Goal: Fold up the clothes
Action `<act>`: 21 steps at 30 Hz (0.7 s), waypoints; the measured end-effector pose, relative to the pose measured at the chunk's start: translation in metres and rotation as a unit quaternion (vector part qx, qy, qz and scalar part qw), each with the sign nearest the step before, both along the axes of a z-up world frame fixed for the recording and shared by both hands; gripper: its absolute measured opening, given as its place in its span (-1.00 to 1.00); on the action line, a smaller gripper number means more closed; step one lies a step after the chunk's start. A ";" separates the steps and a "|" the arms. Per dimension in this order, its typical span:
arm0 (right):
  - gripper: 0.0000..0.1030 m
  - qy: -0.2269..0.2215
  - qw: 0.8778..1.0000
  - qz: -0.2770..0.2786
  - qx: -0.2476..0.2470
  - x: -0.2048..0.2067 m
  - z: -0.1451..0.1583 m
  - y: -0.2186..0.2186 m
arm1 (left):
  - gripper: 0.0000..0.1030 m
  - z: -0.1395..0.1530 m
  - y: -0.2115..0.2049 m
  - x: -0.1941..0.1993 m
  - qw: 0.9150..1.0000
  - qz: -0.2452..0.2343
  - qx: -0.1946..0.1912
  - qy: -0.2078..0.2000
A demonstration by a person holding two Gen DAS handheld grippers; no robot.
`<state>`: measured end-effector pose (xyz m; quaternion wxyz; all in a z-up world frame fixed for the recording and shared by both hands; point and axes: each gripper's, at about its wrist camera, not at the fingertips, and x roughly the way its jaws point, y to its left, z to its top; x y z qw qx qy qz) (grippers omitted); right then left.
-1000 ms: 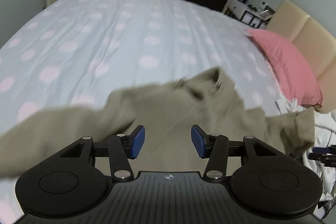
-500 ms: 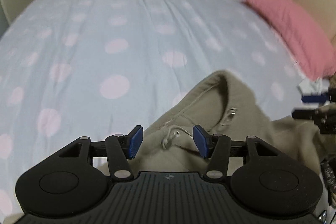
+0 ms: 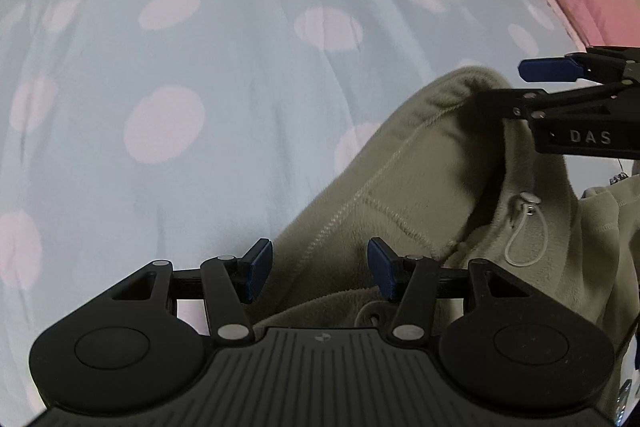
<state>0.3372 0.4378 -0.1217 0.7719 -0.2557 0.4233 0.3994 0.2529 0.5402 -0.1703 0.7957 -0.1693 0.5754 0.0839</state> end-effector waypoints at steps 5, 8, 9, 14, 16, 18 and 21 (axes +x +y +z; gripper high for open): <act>-0.59 0.027 0.999 0.018 0.022 -0.003 0.003 -0.018 | 0.03 -0.009 0.007 0.001 0.999 0.027 -0.019 0.017; -0.63 0.012 0.997 0.044 0.065 -0.015 0.032 -0.054 | 0.03 -0.008 0.012 -0.003 0.997 0.054 -0.046 0.012; -0.63 0.015 0.995 0.050 0.083 -0.020 0.043 -0.069 | -0.01 -0.006 0.010 -0.004 0.997 0.057 -0.057 0.006; -0.63 0.013 0.991 0.061 0.117 -0.042 0.070 -0.141 | -1.00 0.016 -0.013 -0.004 0.997 0.025 -0.070 -0.022; -0.63 0.013 0.992 0.051 0.115 -0.042 0.069 -0.149 | -1.00 0.028 -0.023 -0.003 0.997 0.016 -0.064 -0.031; -0.64 0.013 0.993 0.038 0.115 -0.039 0.069 -0.150 | -1.00 0.046 -0.029 0.000 0.998 0.019 -0.045 -0.050; -0.64 0.005 0.991 0.019 0.132 -0.035 0.079 -0.143 | -1.00 0.087 -0.025 -0.002 0.994 0.030 -0.010 -0.104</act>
